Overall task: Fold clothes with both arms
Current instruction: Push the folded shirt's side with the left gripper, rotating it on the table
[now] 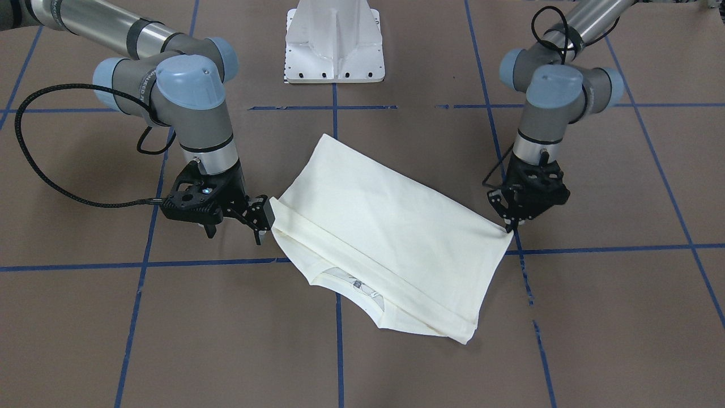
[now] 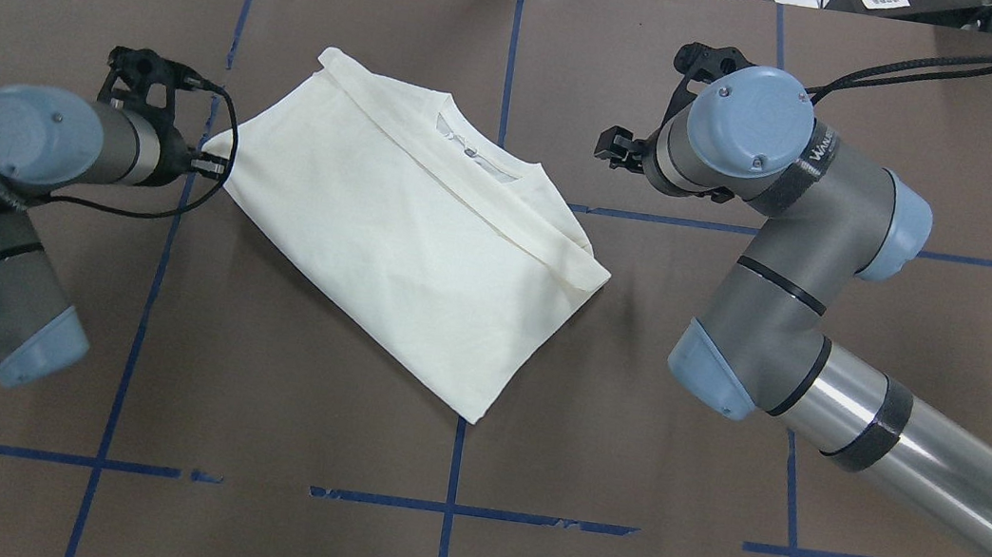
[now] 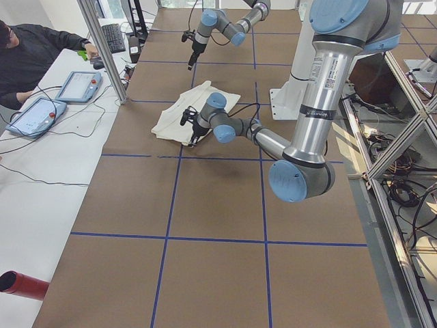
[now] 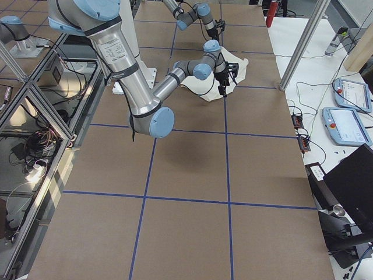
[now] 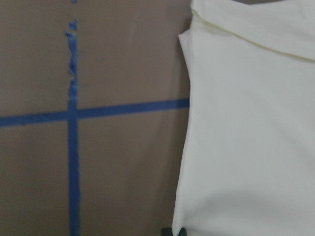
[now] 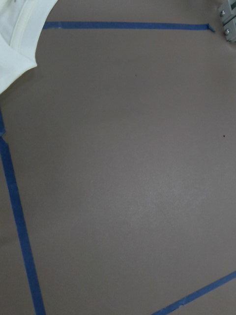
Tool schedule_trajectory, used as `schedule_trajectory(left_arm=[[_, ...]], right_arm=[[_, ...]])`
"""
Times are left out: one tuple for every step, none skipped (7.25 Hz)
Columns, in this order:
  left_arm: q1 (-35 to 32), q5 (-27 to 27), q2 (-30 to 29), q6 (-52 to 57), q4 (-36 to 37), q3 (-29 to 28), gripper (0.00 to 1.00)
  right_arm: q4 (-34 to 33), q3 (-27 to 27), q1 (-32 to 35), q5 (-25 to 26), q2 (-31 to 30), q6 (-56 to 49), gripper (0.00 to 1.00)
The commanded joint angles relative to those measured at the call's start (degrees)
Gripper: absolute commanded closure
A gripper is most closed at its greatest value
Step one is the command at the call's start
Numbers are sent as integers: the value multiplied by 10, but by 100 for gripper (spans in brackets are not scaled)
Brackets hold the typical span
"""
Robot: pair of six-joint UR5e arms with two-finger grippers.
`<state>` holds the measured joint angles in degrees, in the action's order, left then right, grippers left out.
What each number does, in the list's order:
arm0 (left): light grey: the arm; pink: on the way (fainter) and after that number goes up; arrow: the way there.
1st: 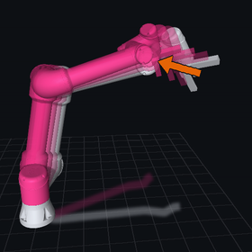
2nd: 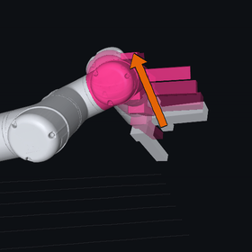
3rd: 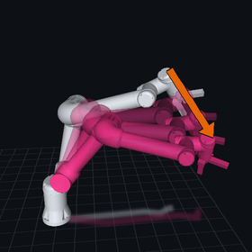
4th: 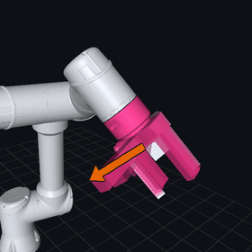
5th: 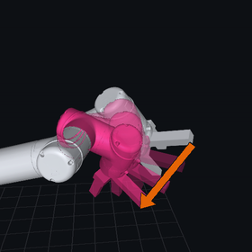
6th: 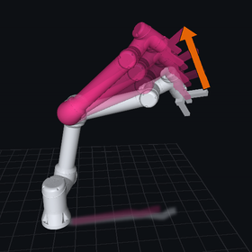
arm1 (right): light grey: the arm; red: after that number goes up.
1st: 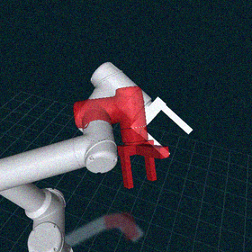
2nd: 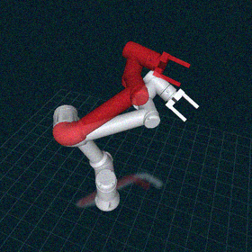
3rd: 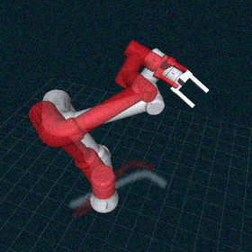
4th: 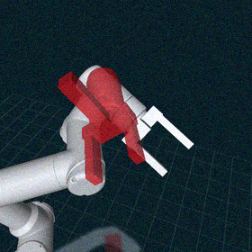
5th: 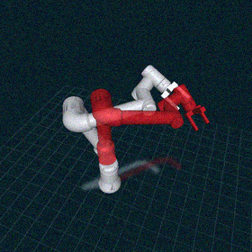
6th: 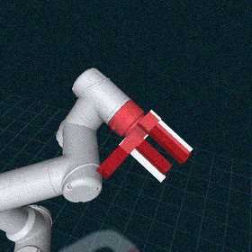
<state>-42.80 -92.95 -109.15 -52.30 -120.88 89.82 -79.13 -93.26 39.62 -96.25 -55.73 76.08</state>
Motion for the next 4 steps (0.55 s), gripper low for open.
schedule_trajectory(left_arm=[[-66, 1, -154, 47, -53, -223, 100], [-87, 2, -226, 74, -112, -344, 100], [-88, 2, -256, 75, -126, -381, 100], [-89, 0, -255, 76, -130, -381, 100]], right_arm=[[0, -3, -1, -1, 5, 1, 0], [1, -4, -2, -2, 7, 6, 0], [0, -12, -2, -2, 10, 9, 0], [1, -15, -6, -2, 11, 11, 0]])
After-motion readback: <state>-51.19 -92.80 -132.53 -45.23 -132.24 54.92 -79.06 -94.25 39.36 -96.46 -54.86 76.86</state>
